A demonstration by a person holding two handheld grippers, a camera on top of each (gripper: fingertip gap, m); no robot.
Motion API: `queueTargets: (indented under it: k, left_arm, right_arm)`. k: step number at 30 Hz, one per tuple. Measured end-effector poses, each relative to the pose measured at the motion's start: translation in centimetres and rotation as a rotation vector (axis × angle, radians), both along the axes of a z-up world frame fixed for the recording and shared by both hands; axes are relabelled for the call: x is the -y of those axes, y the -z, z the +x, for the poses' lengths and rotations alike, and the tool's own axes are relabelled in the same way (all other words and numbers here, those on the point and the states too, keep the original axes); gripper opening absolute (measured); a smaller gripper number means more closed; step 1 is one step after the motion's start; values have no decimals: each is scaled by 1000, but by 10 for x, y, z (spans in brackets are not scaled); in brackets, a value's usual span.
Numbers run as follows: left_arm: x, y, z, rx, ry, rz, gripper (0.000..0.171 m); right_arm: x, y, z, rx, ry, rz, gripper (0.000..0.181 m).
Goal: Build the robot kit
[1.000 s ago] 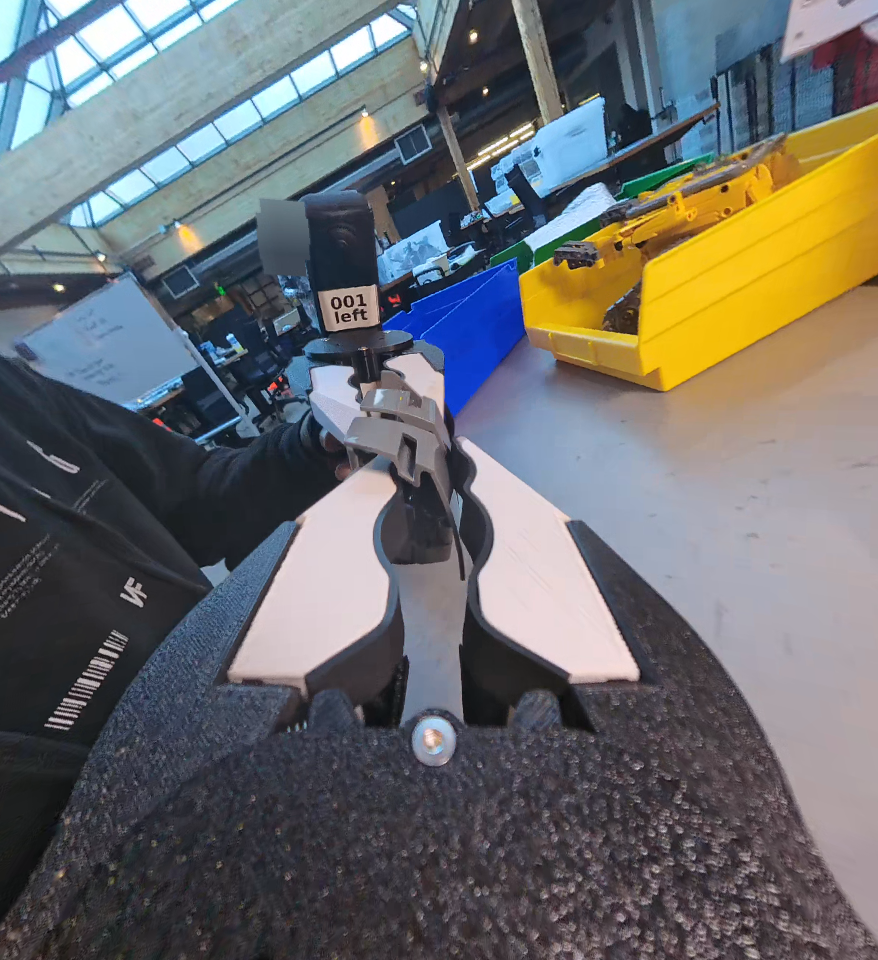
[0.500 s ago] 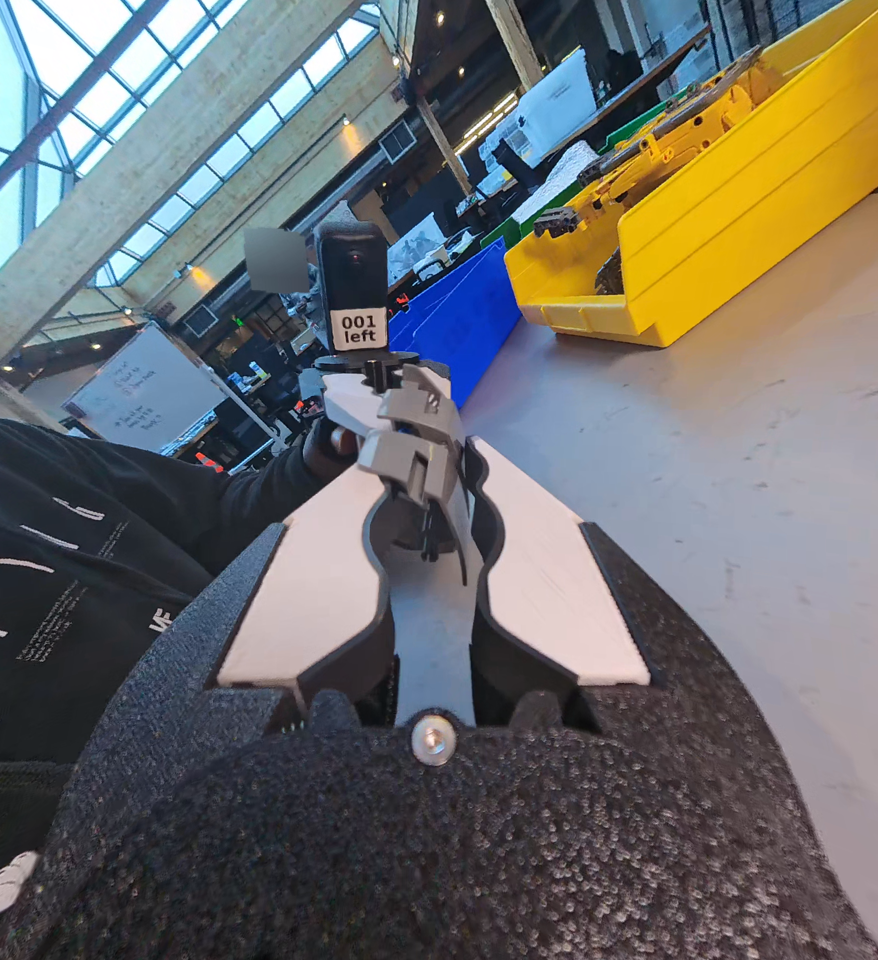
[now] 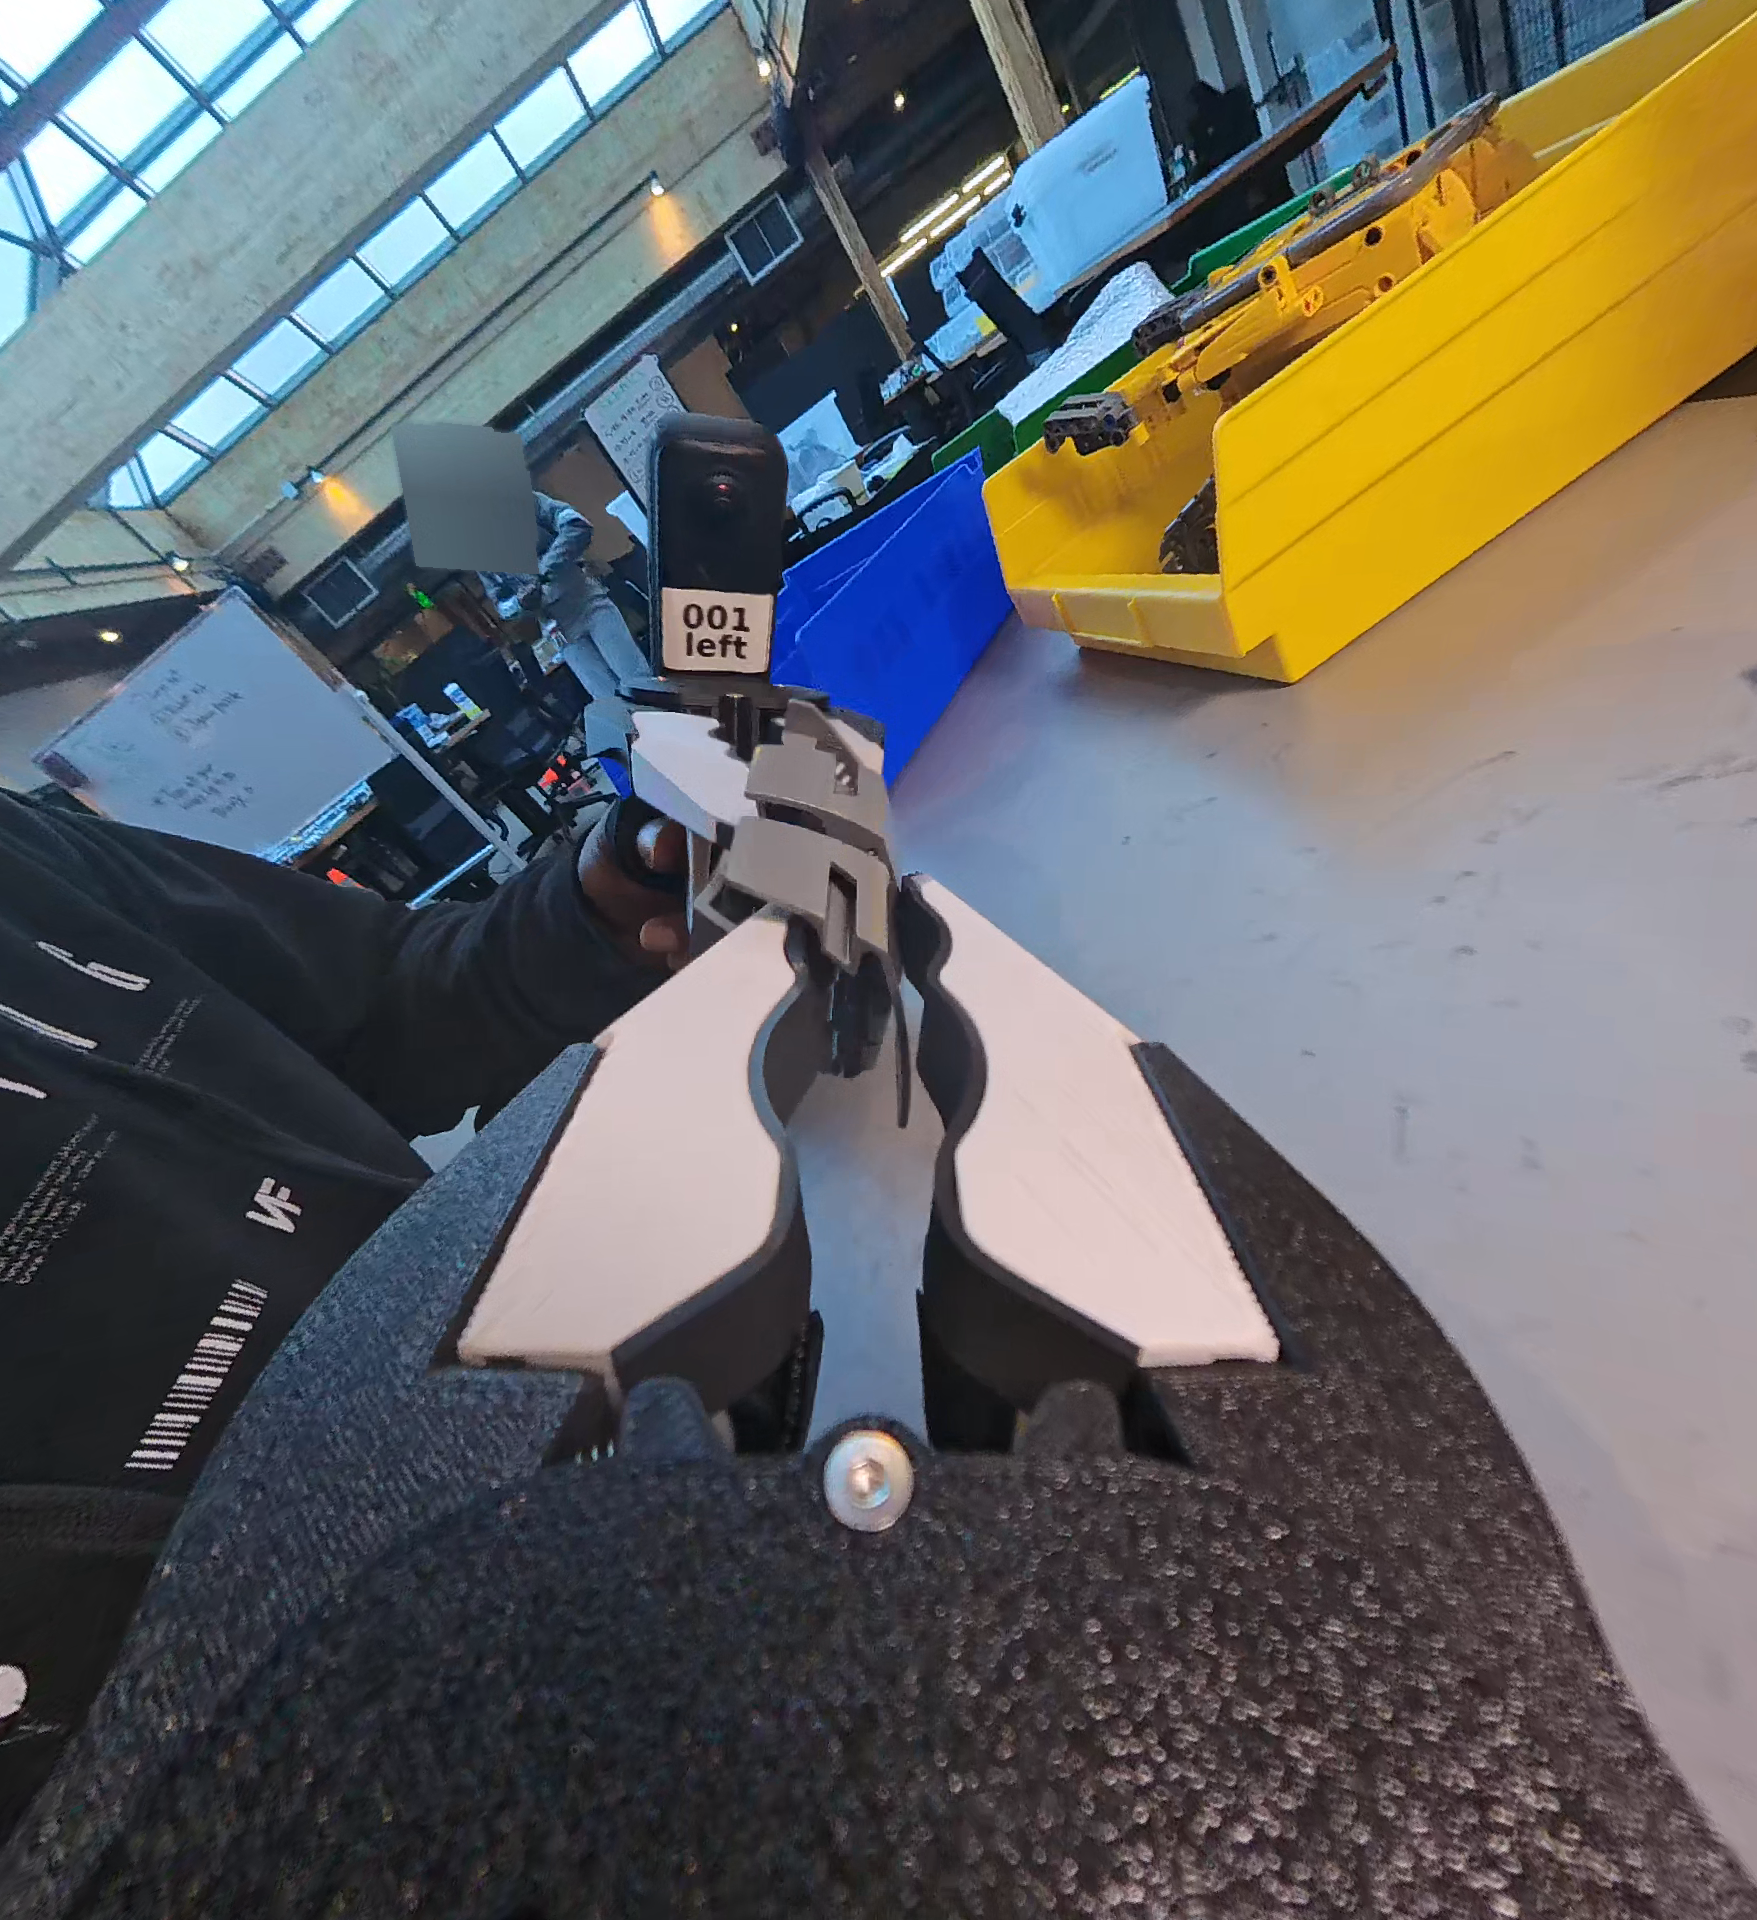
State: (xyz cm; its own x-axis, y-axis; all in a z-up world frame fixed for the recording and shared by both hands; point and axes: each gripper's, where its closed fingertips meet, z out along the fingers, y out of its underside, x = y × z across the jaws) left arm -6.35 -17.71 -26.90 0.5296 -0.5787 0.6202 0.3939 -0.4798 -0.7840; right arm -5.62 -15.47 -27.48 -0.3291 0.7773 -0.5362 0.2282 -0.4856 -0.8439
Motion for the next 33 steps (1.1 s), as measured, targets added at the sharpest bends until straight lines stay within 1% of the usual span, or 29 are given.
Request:
queueTargets:
  k: [7,17,19,21,23,24,27,30,31,33]
  left_arm:
    - [1,4,2,-28,9,14,16]
    - [-1,8,2,-32,14,11,16]
    - [-4,10,-1,-12,22,-10,16]
    - [-10,6,-9,33,7,-5,17]
    - [-15,0,-16,60,-26,1,45]
    - [-16,0,-18,40,-42,12,53]
    - [-16,5,-7,-89,-67,52,57]
    - [-28,8,-1,-255,-152,97,53]
    - [-30,6,-2,-285,-165,117,44]
    - [-30,1,-3,-261,-153,118,43]
  right_arm:
    - [2,5,1,12,-8,-11,11]
    - [0,8,1,20,-10,-38,11]
    - [-2,11,-2,37,13,-29,11]
    - [-8,8,-7,18,65,-27,12]
    - [-17,2,-10,-7,126,-49,11]
    - [-24,0,-9,-15,163,-65,11]
    - [-37,-4,-7,-37,249,-166,11]
    - [-36,-7,-8,-42,288,-222,12]
    - [-38,-6,-7,-40,313,-222,12]
    - [-34,-5,-6,-22,282,-190,13]
